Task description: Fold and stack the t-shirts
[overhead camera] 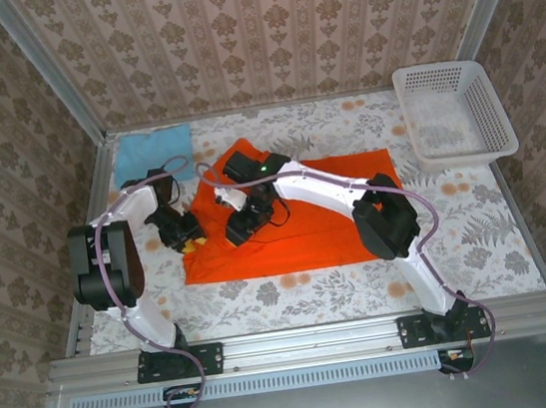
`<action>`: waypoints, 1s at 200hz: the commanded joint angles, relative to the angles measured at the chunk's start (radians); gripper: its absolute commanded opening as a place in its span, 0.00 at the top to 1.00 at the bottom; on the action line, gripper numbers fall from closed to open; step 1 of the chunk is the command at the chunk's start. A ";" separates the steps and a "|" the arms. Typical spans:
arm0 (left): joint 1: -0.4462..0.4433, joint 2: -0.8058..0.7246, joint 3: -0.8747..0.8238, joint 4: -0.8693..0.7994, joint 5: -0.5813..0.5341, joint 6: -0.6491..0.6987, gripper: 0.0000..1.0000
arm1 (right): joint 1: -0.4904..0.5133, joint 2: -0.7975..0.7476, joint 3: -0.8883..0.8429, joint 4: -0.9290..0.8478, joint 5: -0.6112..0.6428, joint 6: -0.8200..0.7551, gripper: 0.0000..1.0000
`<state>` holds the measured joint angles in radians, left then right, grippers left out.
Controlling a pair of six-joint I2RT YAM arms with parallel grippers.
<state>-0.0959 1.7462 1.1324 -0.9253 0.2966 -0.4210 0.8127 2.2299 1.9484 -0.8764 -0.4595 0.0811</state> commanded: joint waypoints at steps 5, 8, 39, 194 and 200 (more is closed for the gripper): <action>-0.006 0.028 -0.019 -0.009 0.004 0.045 0.71 | 0.020 0.043 0.051 -0.056 0.130 -0.029 0.47; -0.007 0.029 -0.021 -0.009 0.003 0.046 0.71 | 0.024 0.046 0.054 -0.054 0.140 -0.029 0.47; -0.006 0.041 -0.036 -0.006 -0.013 0.065 0.71 | 0.039 0.093 0.116 -0.069 0.169 -0.032 0.47; -0.006 0.065 -0.070 0.011 -0.040 0.091 0.71 | 0.065 0.151 0.123 -0.085 0.244 -0.045 0.83; -0.006 0.065 -0.071 0.009 -0.043 0.094 0.71 | 0.065 0.150 0.123 -0.084 0.245 -0.043 0.87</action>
<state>-0.0986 1.7947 1.0782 -0.9051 0.2794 -0.3607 0.8719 2.3604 2.0567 -0.9348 -0.2379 0.0399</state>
